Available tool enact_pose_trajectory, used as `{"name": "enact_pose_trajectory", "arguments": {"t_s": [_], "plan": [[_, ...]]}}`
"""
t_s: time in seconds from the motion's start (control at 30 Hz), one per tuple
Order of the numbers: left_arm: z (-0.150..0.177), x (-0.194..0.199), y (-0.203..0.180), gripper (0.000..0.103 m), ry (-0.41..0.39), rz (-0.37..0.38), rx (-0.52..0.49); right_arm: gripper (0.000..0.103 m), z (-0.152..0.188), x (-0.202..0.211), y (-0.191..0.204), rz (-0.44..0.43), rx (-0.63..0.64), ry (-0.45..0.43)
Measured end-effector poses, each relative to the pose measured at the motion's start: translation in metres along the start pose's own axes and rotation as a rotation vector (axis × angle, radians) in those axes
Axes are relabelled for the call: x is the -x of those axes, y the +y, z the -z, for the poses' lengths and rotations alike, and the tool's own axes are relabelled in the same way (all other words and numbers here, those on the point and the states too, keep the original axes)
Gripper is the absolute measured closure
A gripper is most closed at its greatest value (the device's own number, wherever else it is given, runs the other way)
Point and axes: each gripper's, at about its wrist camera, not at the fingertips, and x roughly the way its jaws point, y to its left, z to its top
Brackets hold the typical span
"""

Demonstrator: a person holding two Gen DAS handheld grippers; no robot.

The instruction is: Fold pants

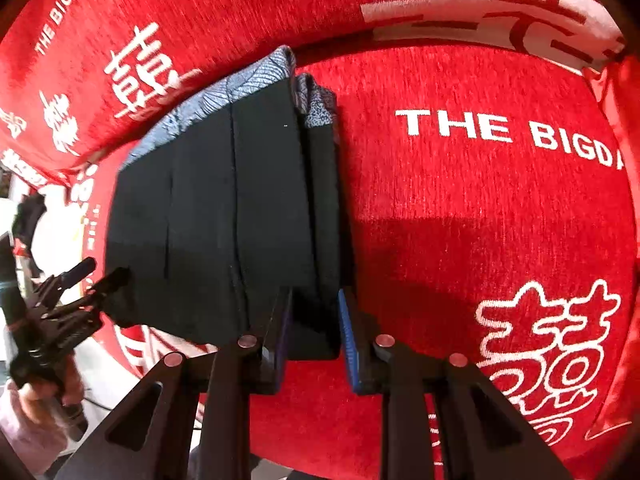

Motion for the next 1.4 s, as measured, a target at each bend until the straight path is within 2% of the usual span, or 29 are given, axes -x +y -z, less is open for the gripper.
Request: {"name": "enact_pose_trajectory", "arguments": {"t_s": [0.17,0.3,0.53,0.63,0.7,0.8,1.17,1.4], "plan": [[0.001,0.005,0.000,0.017,-0.001,0.006,-0.009,0.076,0.002,0.004,0.011,0.086,0.025,-0.010],[0.000,0.010,0.008,0.017,-0.002,0.002,-0.001,0.070,0.000,0.003,0.012,0.120,0.002,-0.005],[-0.008,0.006,0.020,0.017,-0.006,-0.002,0.004,0.067,0.001,0.006,0.015,0.159,-0.022,-0.007],[-0.012,0.005,0.026,0.017,-0.010,-0.001,0.020,0.059,0.000,0.006,0.016,0.187,-0.011,-0.009],[-0.014,0.004,0.029,0.017,-0.008,0.000,0.030,0.049,0.000,0.006,0.016,0.209,-0.003,-0.010],[-0.015,0.000,0.034,0.017,0.000,-0.006,0.046,0.042,0.000,0.006,0.011,0.219,-0.006,-0.007],[-0.025,-0.009,0.041,0.017,0.004,-0.015,0.074,0.038,-0.002,0.009,0.013,0.247,0.024,0.010],[-0.033,-0.009,0.041,0.017,-0.001,-0.015,0.074,0.038,-0.012,0.027,0.016,0.231,0.014,-0.055]]}}
